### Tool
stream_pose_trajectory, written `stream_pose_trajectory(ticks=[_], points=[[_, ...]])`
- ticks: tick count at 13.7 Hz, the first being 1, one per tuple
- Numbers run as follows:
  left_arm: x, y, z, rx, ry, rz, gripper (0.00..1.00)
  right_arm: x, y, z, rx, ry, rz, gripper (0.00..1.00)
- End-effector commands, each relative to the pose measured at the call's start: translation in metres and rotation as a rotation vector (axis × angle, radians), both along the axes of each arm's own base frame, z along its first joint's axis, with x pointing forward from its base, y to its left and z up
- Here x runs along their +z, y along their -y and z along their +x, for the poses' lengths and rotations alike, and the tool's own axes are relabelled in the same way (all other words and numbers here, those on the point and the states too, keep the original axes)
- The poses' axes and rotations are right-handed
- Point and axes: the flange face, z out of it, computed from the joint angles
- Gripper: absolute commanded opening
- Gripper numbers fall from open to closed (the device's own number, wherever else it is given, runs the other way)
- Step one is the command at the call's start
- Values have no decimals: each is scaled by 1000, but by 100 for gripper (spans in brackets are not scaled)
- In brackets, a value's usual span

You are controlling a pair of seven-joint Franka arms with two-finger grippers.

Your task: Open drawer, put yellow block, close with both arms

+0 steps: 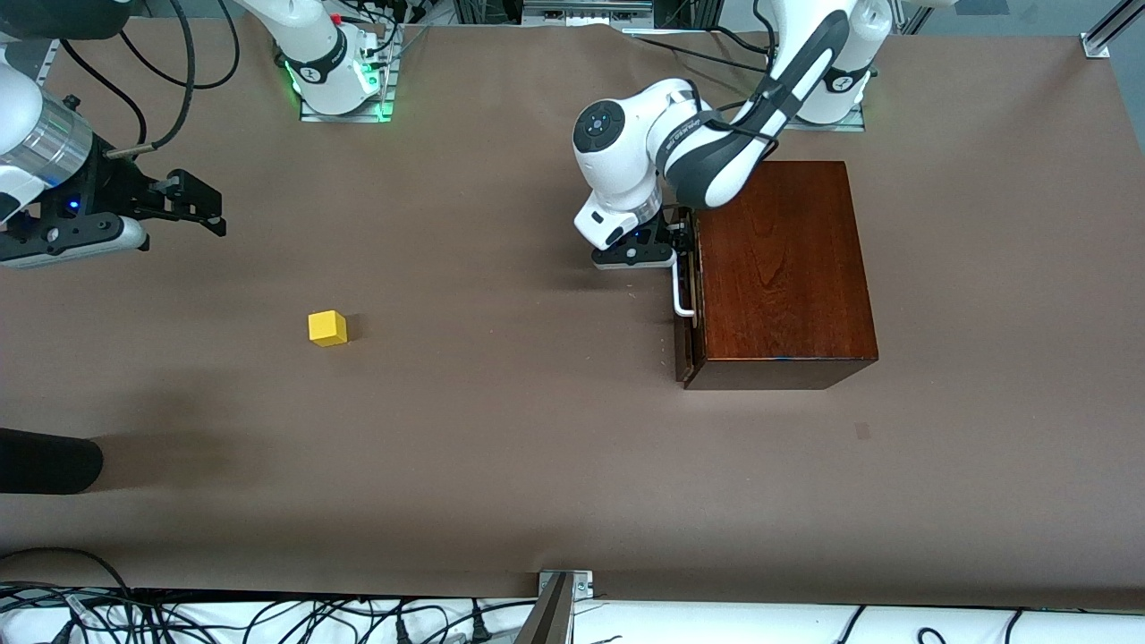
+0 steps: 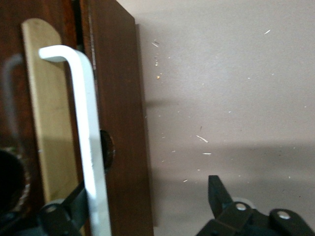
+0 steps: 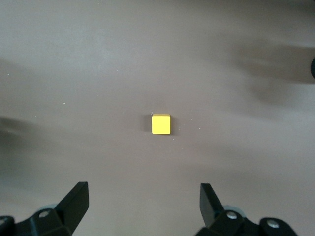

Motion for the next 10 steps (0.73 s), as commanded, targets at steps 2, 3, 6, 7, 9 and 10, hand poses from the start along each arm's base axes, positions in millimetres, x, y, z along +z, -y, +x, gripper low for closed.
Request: stream_pose_trajectory(ticks=[2,3,6,7,9,10], points=[[-8,20,-5,-26,29,-57,100,2,-3,9,0,36,8,100],[-4,29,-5,-23,37,-80,100,1,-4,11,-8,48,9,100],[-7,55,-3,2,8,-134,100,-5,-2,17,0,54,6,100],[-2,68,-6,9,-3,-163,100,-11,-3,19,5,42,4,100],[7,83,3,19,-6,-207,100,-37,-7,29,12,4,-8,100],[11,93,4,21,-5,-229,100,-51,-7,34,12,-17,-12,100]])
